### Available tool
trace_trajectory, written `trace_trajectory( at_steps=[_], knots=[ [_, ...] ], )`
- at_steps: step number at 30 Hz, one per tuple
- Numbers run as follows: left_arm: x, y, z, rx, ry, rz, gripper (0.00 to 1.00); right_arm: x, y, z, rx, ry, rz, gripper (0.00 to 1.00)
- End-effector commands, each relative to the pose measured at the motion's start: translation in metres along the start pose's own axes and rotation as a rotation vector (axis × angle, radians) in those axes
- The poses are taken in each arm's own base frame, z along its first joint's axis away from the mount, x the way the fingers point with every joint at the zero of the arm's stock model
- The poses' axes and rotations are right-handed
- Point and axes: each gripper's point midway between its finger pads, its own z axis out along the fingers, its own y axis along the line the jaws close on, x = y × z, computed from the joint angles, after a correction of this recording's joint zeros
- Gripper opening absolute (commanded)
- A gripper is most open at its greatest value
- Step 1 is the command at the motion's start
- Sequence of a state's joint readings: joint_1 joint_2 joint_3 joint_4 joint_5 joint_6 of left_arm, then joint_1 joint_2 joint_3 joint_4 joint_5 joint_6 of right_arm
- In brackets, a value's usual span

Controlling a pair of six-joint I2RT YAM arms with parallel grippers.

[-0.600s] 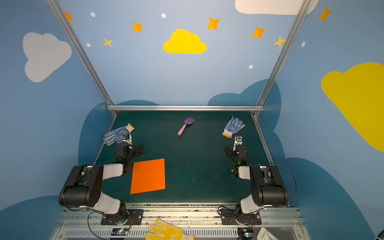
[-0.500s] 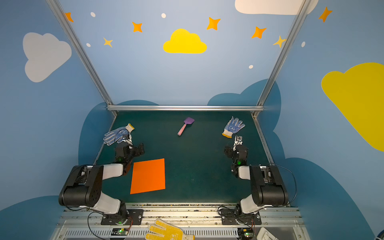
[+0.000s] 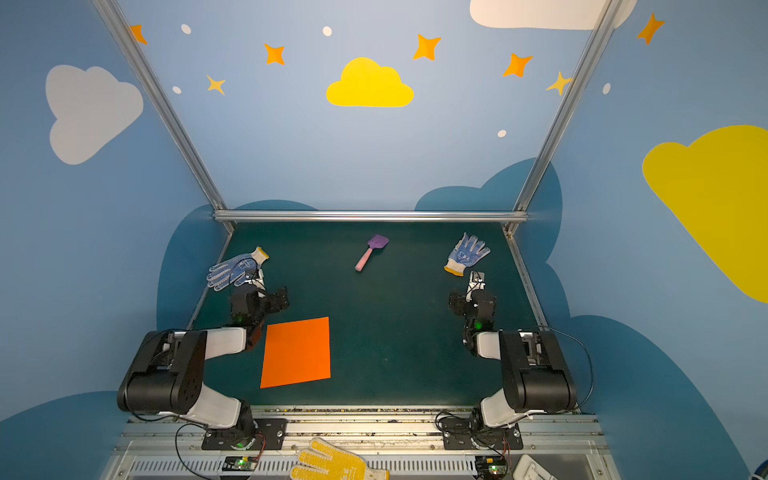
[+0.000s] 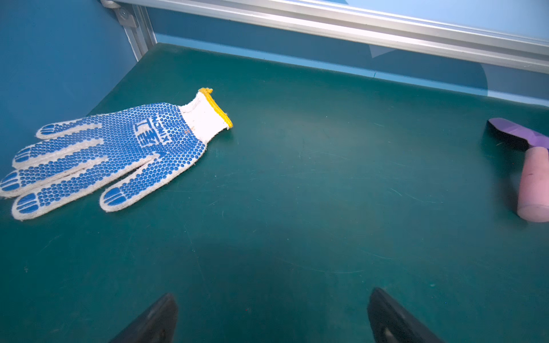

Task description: Fold a paper plane with a square sheet of paper (fold left side to right side)

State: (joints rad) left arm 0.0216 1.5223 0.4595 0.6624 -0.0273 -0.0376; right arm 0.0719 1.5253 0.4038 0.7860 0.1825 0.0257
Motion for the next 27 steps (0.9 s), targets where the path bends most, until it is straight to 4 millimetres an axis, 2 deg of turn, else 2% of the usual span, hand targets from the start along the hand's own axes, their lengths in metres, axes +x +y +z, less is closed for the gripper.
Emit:
trace_trajectory(
  at_steps=[1, 17, 19, 20, 22, 25, 26, 27],
  knots=[
    [-0.001, 0.0, -0.002, 0.008, -0.008, 0.004, 1.0, -0.008, -0.001, -0.003, 0.002, -0.028, 0.013, 0.97],
    [-0.001, 0.0, -0.002, 0.006, -0.008, 0.004, 1.0, -0.009, -0.002, -0.003, 0.005, -0.032, 0.016, 0.97],
    [-0.007, 0.001, -0.003, -0.019, -0.018, -0.011, 1.0, -0.018, -0.001, -0.005, 0.015, -0.045, 0.013, 0.97],
    [-0.011, 0.003, -0.004, -0.043, -0.001, -0.005, 1.0, -0.03, -0.002, -0.008, 0.04, -0.047, -0.005, 0.97],
    [-0.024, 0.01, -0.007, -0.121, 0.044, -0.002, 1.0, -0.047, -0.008, -0.017, 0.098, 0.04, -0.015, 0.97],
    [-0.036, 0.029, -0.018, -0.284, 0.139, -0.088, 1.0, -0.087, -0.012, -0.032, 0.101, 0.122, 0.124, 0.97],
    [-0.04, 0.03, -0.023, -0.313, 0.175, -0.14, 1.0, -0.096, -0.009, -0.035, 0.079, 0.132, 0.177, 0.97],
    [-0.034, 0.03, -0.029, -0.327, 0.231, -0.184, 1.0, -0.099, -0.009, -0.038, 0.081, 0.141, 0.258, 0.97]
  ],
)
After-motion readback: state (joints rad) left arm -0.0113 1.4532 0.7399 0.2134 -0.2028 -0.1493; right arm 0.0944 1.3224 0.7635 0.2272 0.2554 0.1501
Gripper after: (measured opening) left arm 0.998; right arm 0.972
